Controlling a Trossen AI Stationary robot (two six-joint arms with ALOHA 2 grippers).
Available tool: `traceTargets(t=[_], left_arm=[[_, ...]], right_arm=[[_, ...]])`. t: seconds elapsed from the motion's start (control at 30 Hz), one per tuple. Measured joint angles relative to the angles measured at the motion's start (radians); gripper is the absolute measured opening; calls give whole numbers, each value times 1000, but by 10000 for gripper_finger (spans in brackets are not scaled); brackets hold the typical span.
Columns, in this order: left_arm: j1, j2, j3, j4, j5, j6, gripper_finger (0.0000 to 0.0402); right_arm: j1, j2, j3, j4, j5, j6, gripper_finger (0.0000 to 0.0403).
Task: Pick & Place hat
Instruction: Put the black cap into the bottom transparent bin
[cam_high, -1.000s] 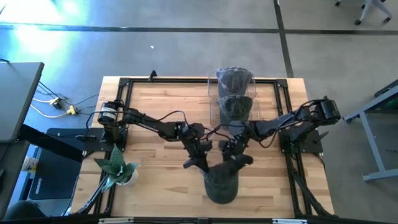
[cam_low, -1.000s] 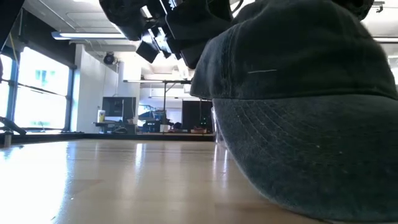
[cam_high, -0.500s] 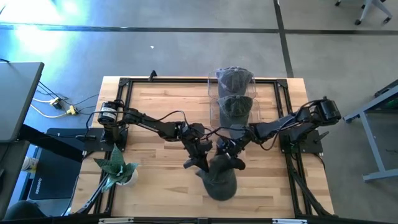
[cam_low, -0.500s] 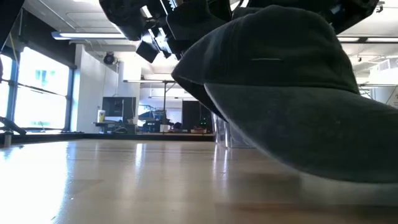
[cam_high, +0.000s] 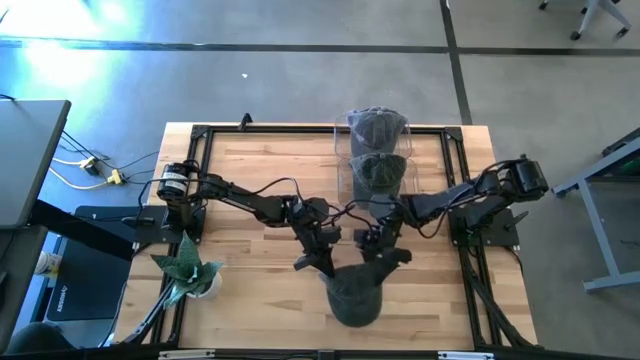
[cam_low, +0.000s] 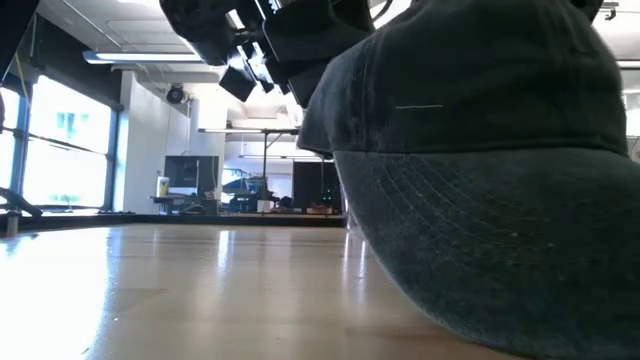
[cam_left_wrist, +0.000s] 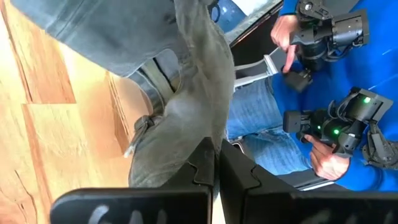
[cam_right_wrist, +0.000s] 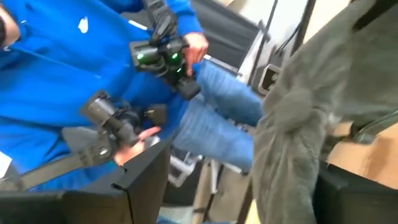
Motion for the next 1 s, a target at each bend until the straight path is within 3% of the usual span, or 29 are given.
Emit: traceTargets(t=[0.2,0.4,0.6,0.7,0.8,0.93,1.0], left_arm=[[0,0,0,-1,1,-3,1],[0,0,0,-2,15,-2,1],[0,0,0,-2,16,-2,1],[0,0,0,-5,19,-3,1],[0,0,0,-5,32,-18,1],[0,0,0,-3,49,-23,1],[0,0,0,-2,51,-23,1]], right_arm=[[-15,0,0,6,84,-88,299],[-14,0,0,22,256,-232,351],[27,0,0,21,461,-393,358],[40,0,0,5,507,-431,354],[34,0,0,-68,395,-369,350],[26,0,0,-76,46,-149,342],[25,0,0,-40,-65,-49,336]])
